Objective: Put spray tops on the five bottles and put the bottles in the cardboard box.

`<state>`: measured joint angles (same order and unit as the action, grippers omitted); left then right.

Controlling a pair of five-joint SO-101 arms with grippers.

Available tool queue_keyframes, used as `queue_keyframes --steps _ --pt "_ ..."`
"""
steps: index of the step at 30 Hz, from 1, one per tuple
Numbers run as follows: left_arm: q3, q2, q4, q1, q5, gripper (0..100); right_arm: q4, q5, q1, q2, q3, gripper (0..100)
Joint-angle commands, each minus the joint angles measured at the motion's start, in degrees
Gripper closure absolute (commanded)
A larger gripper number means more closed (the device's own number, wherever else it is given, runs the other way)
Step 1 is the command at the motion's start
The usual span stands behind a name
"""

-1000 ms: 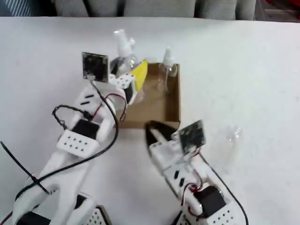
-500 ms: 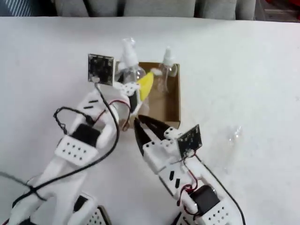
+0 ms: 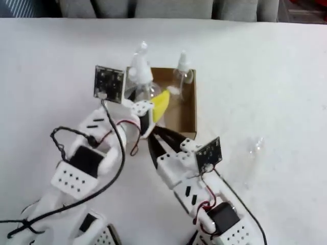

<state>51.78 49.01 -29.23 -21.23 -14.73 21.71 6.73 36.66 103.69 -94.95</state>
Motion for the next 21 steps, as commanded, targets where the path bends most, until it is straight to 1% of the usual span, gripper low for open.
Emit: queue_keyframes --steps 1,5,8,12,16,19,21 --pt "-3.69 6.46 -3.25 -1.01 -0.18 98 -1.01 -0.18 -2.07 -0.66 -0.35 98.4" --pt "-3.69 8.31 -5.71 -1.01 -0.26 98 -1.01 -0.18 -2.07 -0.66 -0.35 98.4" --pt "-3.16 8.22 -5.36 -0.92 -0.18 98 -0.66 -0.18 -1.98 -0.57 -0.26 98.4" --pt "0.88 8.22 2.64 -0.48 -0.18 98 0.66 -0.18 -1.98 -0.57 -0.09 98.4" --pt "5.45 8.13 11.08 3.03 -0.09 98 7.87 -0.09 -1.98 -0.40 1.14 98.4" --pt "8.79 8.13 16.09 6.11 3.60 98 13.85 -0.09 -3.03 -0.40 2.02 98.4" --pt "11.60 8.13 19.34 6.81 6.51 98 16.22 -0.18 -6.11 -0.40 2.55 98.4"
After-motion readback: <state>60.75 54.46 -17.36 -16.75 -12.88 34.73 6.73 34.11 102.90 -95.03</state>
